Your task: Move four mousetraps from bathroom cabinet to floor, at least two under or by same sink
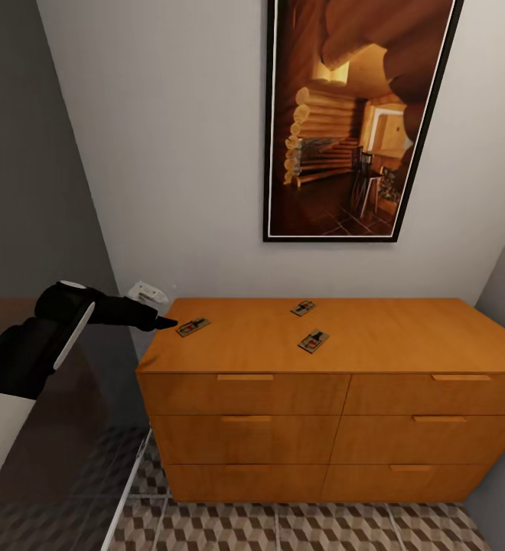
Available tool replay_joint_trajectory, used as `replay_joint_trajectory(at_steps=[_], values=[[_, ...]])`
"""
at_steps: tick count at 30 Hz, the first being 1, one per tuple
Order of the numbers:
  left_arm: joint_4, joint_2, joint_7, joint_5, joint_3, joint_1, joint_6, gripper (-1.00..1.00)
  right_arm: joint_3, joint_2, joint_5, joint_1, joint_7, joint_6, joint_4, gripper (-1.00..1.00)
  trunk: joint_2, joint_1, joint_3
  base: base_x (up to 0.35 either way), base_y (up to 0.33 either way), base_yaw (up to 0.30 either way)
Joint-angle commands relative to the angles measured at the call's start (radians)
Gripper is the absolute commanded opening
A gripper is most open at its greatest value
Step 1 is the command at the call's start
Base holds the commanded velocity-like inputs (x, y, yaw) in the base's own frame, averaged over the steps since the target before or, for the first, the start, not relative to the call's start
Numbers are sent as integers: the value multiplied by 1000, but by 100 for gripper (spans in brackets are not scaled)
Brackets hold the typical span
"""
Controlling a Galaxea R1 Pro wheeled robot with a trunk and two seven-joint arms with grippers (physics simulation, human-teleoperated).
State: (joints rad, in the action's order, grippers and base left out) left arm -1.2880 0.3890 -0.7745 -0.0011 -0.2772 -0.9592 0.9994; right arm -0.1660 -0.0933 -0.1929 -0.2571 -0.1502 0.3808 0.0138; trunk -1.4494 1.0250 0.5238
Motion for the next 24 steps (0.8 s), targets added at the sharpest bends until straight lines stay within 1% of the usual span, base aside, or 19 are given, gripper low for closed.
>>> replay_joint_trajectory(at_steps=[1, 6, 11, 17, 24], values=[[-1, 2, -6, 0, -1, -1, 6, 100, -9, 0, -5, -1, -5, 3, 0, -100, -1, 0, 1, 0, 0, 0], [-2, 4, -23, 0, -25, -1, 6, 100, -9, 0, -5, -1, -5, 3, -1, -100, -1, 0, 1, 0, 0, 0], [-2, 4, -36, 0, -34, -1, 5, 100, -9, 0, -5, -1, -4, 3, -1, -100, -1, 0, 1, 15, 0, 0], [-2, 4, -37, 0, -37, -1, 4, 100, -9, 0, -5, -1, -4, 3, -1, -100, -1, 0, 1, 193, 0, 0], [3, 4, -37, 0, -50, -1, 4, 100, -9, 0, -5, -1, -5, 3, -1, -100, -1, 0, 1, 199, 0, 0]])
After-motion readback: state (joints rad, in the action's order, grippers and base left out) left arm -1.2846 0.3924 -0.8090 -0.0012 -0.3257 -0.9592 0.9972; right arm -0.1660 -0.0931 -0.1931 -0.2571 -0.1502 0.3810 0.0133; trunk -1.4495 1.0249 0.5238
